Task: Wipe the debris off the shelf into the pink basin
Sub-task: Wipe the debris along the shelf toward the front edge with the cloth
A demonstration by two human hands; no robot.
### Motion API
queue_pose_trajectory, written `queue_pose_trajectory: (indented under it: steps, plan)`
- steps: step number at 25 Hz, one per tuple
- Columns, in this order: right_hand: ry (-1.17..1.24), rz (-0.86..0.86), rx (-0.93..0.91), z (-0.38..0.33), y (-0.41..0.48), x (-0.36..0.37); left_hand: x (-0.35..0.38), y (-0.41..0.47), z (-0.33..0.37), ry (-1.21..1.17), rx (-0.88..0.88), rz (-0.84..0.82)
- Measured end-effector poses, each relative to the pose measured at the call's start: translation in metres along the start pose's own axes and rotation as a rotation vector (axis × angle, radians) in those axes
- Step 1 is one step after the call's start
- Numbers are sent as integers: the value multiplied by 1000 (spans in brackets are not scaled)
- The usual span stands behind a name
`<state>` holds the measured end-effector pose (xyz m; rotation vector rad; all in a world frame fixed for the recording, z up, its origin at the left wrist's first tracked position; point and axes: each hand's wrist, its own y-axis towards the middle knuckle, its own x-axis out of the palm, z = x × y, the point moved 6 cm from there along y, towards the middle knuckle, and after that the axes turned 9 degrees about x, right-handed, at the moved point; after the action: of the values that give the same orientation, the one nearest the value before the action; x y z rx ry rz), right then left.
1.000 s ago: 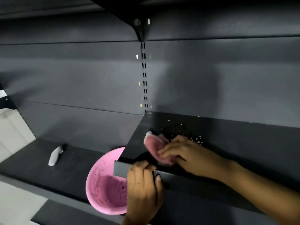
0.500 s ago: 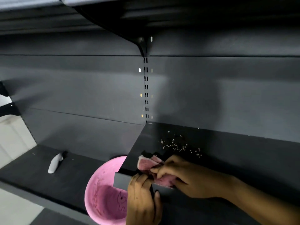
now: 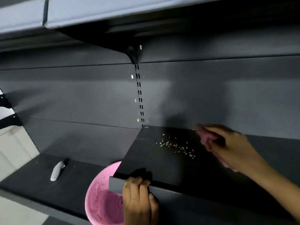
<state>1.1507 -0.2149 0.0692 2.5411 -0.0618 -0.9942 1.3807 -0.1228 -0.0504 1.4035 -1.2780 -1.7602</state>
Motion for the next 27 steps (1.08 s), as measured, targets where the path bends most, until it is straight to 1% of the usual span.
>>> queue_pose_trajectory:
  steps: [1,2,4,5,6,8,9,10,12,13,14,15,16,17,19,20,21,22,23,25,26,27]
  plan:
    - [-98,-35,86,18,-9,-9,1,-2,3,23,-2,-7]
    - [-232,-107,182,40,-20,-11,1,-3,4,32,-4,-2]
    - [-484,-309,379,74,-38,1,4,-1,5,32,-15,1]
    - [-576,-376,438,83,-44,10,7,-1,4,38,-24,-8]
    - [-611,-406,455,81,-46,20,8,-2,4,42,-31,-12]
    - [-629,-307,331,57,-36,45,9,-3,4,40,-48,-2]
    - [-670,-303,246,41,-29,62,9,-3,4,41,-45,7]
    - [-712,-340,181,28,-20,82,9,-5,4,47,-36,16]
    - [-884,-493,112,7,1,120,9,-6,3,54,-21,27]
    - [-937,-538,74,-5,13,134,9,-6,3,55,-15,26]
    - [-927,-574,48,-16,22,144,8,-6,2,54,-7,23]
    - [-834,-581,32,-27,29,149,7,-6,2,53,2,19]
    - [-628,-535,41,-37,37,146,5,-6,1,54,17,18]
    - [-310,-439,102,-41,42,134,5,-6,-1,53,34,20]
    - [382,-333,322,-32,41,94,4,-7,-3,60,52,24]
    - [677,-289,387,-25,39,70,4,-5,-3,67,51,28]
    - [885,-248,436,-11,35,47,4,-4,-2,72,43,30]
    - [966,-213,479,1,29,25,4,-3,-1,76,32,33]
    - [963,-185,514,15,22,4,3,-2,0,76,23,40]
    - [736,-97,627,52,7,-27,3,-1,-1,61,11,53]
    - [506,-72,668,74,0,-36,3,-1,-1,58,4,51]
    - [146,-85,662,90,-6,-40,3,-1,-2,60,-5,47]
